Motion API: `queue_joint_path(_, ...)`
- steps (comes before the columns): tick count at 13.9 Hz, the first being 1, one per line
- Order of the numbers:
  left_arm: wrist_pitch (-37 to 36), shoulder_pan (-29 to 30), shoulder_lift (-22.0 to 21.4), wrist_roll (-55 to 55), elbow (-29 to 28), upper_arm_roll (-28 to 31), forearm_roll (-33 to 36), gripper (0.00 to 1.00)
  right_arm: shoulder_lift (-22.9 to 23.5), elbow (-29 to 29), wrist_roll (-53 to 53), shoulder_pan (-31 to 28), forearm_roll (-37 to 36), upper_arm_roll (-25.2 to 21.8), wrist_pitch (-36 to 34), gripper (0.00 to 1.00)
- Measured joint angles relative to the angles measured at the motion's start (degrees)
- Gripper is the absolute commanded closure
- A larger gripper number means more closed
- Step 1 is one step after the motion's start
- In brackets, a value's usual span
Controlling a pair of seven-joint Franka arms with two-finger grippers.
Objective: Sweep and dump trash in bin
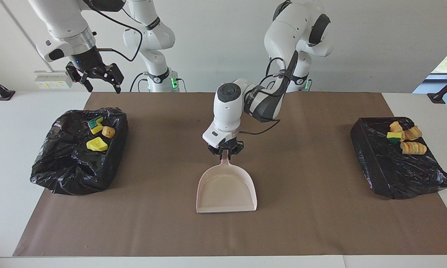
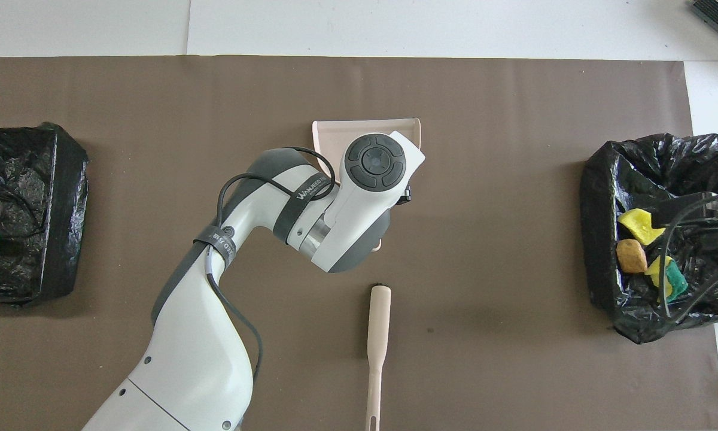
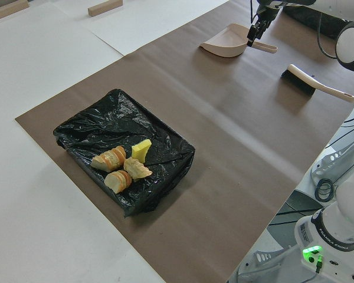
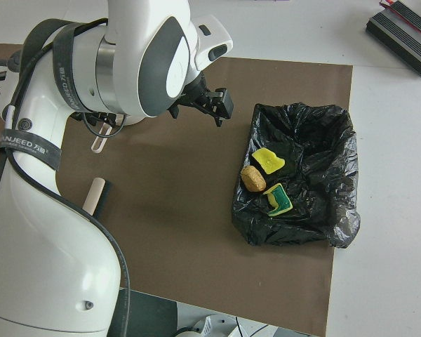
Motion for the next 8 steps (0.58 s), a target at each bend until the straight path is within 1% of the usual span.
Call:
queue_joint_path(2, -0.04, 0.85, -1.35, 1.52, -0.10, 0.30, 1.01, 0.00, 0.00, 0.00, 0.00, 0.00, 0.00, 0.00, 0.00, 0.00)
queue_joint_path(4, -0.31, 3.07, -4.49, 6.61, -1.99, 0.58, 1.37, 0.00, 0.00, 0.00, 0.00, 0.00, 0.00, 0.00, 0.00, 0.00)
queue_joint_path(8, -0.89, 10.46, -15.97, 19.44, -11.33, 0.77, 1.40, 0.00, 0.00, 0.00, 0.00, 0.00, 0.00, 0.00, 0.00, 0.00)
